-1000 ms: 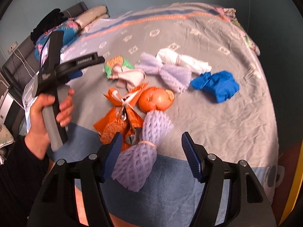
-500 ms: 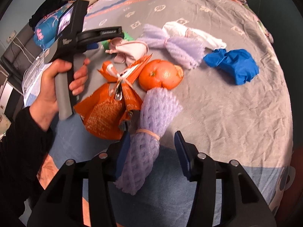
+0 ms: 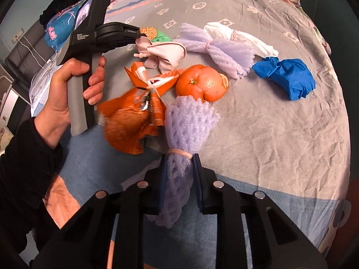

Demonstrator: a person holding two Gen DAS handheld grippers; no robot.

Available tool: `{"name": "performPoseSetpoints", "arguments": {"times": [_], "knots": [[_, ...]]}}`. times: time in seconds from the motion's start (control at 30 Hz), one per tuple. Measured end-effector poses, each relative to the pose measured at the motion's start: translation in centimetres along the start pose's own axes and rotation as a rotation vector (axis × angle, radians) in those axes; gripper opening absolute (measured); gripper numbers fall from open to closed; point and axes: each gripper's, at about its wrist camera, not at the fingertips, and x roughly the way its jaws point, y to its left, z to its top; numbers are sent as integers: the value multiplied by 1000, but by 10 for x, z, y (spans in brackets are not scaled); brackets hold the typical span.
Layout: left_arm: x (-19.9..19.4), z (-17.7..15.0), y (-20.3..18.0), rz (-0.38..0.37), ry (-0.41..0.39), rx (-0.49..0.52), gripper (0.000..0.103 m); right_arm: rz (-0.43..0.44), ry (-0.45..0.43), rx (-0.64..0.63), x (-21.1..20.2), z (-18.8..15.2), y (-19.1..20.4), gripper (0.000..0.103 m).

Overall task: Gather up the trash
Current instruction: 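Lift the purple net with the right gripper while the left grasps the green packet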

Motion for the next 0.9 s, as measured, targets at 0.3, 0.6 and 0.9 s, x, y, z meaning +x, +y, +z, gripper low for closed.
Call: {"name": "performPoseSetpoints", "arguments": {"times": [0.3, 0.6, 0.9], "knots": [[-47, 2, 13, -1, -62, -35, 1, 24, -97, 14, -33, -1, 0, 21], [-94, -10, 22, -15, -107, -60, 1, 40, -178, 19, -64, -5, 2, 21], [-138, -44, 20, -60, -132, -68, 1, 21, -264, 6, -92, -11, 7, 21]]}}
